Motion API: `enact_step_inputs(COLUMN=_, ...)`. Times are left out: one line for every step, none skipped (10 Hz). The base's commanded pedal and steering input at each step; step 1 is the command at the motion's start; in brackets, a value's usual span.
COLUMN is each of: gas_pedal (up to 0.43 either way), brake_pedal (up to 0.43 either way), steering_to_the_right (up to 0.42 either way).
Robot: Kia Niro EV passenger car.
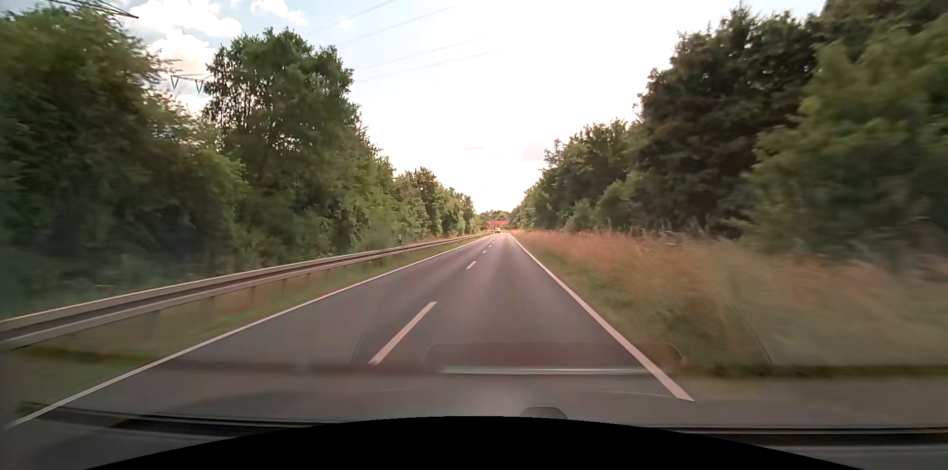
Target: Follow the waypoints while adhering to traffic rules and regulations
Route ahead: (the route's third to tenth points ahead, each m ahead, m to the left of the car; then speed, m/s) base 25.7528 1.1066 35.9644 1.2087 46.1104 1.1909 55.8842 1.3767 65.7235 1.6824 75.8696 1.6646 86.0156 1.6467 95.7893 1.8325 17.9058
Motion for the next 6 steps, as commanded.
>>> enact_step_inputs(gas_pedal=0.067, brake_pedal=0.0, steering_to_the_right=-0.003)
enact_step_inputs(gas_pedal=0.067, brake_pedal=0.0, steering_to_the_right=-0.004)
enact_step_inputs(gas_pedal=0.067, brake_pedal=0.0, steering_to_the_right=-0.004)
enact_step_inputs(gas_pedal=0.067, brake_pedal=0.0, steering_to_the_right=-0.003)
enact_step_inputs(gas_pedal=0.067, brake_pedal=0.0, steering_to_the_right=-0.003)
enact_step_inputs(gas_pedal=0.067, brake_pedal=0.0, steering_to_the_right=-0.003)
